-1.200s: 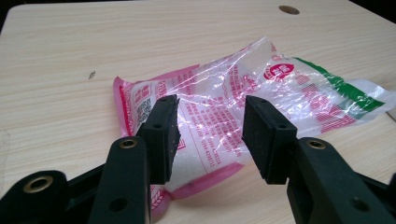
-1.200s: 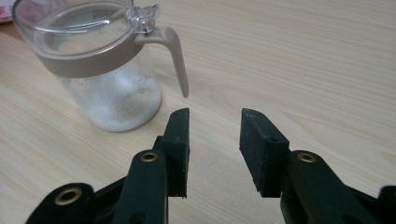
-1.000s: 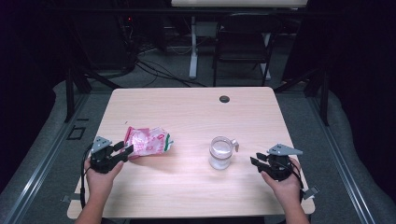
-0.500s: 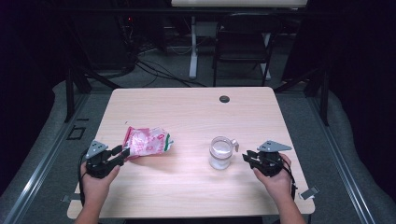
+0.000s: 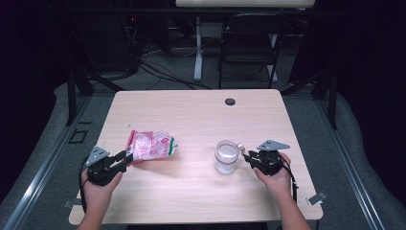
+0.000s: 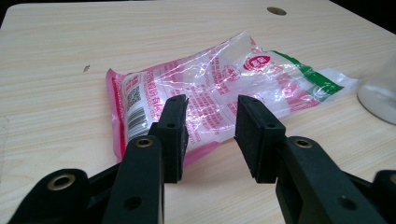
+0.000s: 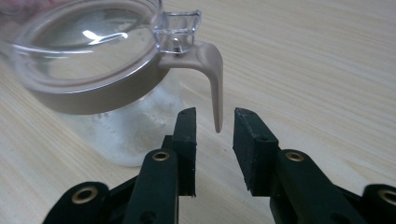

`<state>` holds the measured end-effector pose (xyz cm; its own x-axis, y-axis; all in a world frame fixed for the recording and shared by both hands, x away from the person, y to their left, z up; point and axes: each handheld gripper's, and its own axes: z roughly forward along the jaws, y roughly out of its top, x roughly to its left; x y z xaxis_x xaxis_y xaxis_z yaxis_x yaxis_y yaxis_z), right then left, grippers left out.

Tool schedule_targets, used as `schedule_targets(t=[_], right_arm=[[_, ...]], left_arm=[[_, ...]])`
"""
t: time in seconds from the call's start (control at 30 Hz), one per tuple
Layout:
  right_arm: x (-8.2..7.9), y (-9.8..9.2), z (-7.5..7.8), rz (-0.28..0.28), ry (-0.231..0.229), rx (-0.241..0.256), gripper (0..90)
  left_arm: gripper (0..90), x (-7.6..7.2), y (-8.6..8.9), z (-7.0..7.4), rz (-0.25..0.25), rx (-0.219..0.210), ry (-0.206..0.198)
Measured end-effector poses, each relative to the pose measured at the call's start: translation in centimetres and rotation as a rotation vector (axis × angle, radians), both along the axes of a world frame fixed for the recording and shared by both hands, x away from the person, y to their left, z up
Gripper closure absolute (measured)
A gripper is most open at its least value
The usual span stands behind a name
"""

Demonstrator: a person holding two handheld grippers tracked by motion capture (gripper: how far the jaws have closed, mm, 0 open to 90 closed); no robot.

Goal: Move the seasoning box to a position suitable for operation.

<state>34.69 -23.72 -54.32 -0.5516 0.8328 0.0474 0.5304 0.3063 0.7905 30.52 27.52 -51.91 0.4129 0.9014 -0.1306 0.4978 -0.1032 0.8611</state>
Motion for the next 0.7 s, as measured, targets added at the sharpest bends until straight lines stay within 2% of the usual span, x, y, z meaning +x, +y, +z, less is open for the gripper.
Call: schedule_targets(t=[0.13, 0.27, 0.4, 0.57, 0.7], right_arm=[[0.8, 0.3, -0.3, 0.0, 0.017, 0.002, 70.0], [1.2, 0.7, -0.3, 0.009, 0.014, 0.003, 70.5], [1.8, 1.5, -0.5, 0.011, 0.017, -0.026, 72.2], [2.4, 1.8, -0.7, 0.009, 0.019, -0.03, 72.6], [2.8, 1.9, -0.9, 0.008, 0.032, -0.016, 72.8]], left_arm=[[63.9, -0.5, 0.1, 0.0, 0.006, 0.004, 0.003], [63.8, -0.9, 0.3, 0.0, 0.012, 0.001, 0.006], [65.7, -1.6, 0.5, 0.1, 0.017, -0.012, 0.01], [65.3, -1.9, 0.7, -0.1, 0.025, -0.008, 0.014], [65.1, -2.2, 0.9, -0.2, 0.028, -0.01, 0.019]])
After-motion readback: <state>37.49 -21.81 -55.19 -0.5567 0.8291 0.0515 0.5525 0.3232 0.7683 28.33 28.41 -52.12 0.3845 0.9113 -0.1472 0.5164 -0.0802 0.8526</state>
